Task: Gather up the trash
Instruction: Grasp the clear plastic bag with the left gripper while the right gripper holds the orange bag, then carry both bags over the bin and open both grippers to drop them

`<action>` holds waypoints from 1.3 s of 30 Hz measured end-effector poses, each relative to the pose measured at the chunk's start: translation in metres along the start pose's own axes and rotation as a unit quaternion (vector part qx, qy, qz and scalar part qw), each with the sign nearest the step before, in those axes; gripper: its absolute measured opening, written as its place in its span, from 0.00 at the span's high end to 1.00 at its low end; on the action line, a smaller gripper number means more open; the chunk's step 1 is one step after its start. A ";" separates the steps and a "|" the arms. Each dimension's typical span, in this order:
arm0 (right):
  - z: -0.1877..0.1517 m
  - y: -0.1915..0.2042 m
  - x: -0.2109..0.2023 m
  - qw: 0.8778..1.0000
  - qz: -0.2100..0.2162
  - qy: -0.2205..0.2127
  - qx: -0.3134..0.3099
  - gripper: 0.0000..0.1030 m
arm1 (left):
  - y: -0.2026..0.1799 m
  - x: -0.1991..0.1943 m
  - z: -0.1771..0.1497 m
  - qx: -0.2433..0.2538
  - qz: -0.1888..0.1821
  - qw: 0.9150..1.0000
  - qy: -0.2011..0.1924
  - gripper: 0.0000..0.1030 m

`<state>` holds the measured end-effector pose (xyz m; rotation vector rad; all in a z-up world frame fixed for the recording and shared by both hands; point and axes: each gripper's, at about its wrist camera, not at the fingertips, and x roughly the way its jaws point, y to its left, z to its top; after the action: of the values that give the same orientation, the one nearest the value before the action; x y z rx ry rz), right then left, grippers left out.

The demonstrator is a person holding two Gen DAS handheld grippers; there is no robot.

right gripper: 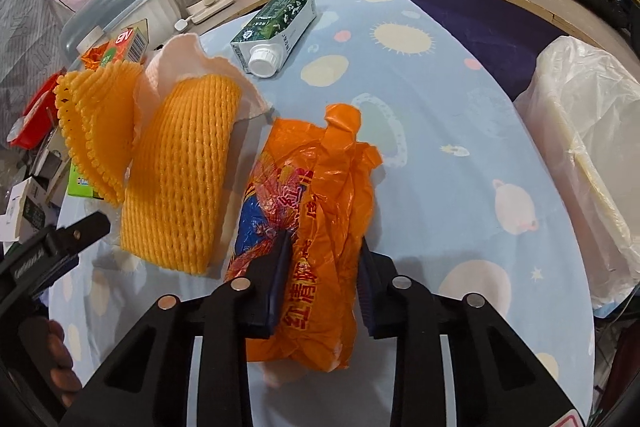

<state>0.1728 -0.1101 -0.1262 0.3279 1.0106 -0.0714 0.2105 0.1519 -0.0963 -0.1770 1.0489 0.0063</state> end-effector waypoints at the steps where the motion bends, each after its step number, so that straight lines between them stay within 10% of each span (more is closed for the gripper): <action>1: 0.000 -0.001 -0.001 1.000 -0.001 0.001 0.001 0.75 | -0.001 0.002 0.002 0.000 -0.002 1.000 -0.002 0.07; 12: -0.006 -0.007 -0.020 1.000 -0.010 -0.014 -0.007 0.76 | 0.002 0.006 -0.001 0.009 -0.032 0.999 0.011 0.88; 28: -0.032 -0.017 -0.101 0.997 0.000 -0.077 -0.010 0.77 | 0.026 -0.095 -0.041 0.013 -0.031 0.998 -0.044 0.92; 39: -0.042 -0.051 -0.161 0.990 -0.008 -0.138 0.015 0.77 | -0.032 -0.149 -0.062 0.082 -0.090 0.990 -0.076 0.92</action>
<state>0.0419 -0.1608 -0.0239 0.3271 0.7385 -0.1437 0.0854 0.1231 0.0070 -0.1201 0.8743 -0.2260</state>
